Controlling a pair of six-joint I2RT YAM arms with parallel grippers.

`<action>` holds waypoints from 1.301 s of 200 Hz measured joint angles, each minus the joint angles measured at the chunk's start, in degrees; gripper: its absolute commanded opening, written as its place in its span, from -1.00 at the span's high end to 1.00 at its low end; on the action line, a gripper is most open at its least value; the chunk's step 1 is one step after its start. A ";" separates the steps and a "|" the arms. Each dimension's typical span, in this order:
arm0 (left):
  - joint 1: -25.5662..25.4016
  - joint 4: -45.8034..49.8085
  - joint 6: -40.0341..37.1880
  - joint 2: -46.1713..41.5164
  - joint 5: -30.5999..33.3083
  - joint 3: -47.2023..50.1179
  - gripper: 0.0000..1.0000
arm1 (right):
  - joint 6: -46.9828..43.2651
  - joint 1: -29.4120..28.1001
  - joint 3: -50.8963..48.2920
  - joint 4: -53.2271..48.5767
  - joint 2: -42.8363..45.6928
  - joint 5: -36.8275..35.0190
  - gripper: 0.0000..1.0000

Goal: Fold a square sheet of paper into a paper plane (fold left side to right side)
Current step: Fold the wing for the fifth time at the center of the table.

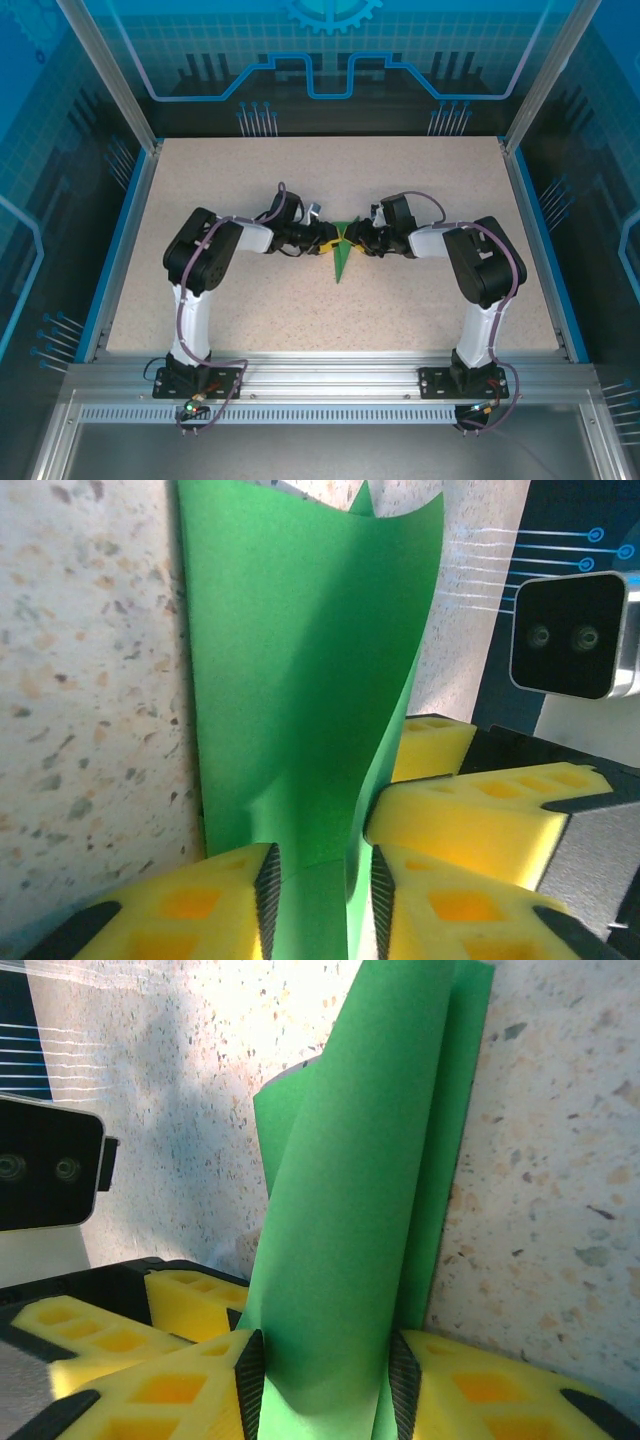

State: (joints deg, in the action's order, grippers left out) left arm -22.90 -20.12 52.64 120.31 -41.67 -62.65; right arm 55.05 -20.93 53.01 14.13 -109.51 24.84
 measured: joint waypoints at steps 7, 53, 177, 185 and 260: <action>-0.09 0.02 0.04 0.28 -0.04 -0.22 0.48 | 0.02 0.02 0.00 0.00 0.00 0.00 0.19; -0.17 0.59 -0.46 0.94 -0.17 -1.38 0.88 | 0.00 0.02 0.11 -0.24 0.00 0.00 0.19; -0.15 6.36 -5.46 0.96 2.54 -2.58 0.97 | -1.07 -0.02 0.35 -0.94 -0.02 -0.02 0.19; -0.15 6.51 -5.66 0.98 2.71 -2.58 0.97 | -1.09 -0.02 0.35 -0.98 0.00 -0.02 0.19; -0.09 6.80 -6.58 1.18 2.89 -3.78 0.96 | -1.11 -0.02 0.74 -1.62 -0.13 0.00 0.19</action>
State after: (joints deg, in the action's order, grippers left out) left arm -22.98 -13.32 46.06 121.49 -38.79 -66.43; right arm 53.93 -20.95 53.76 12.51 -109.65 24.84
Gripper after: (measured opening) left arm 0.045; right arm 0.404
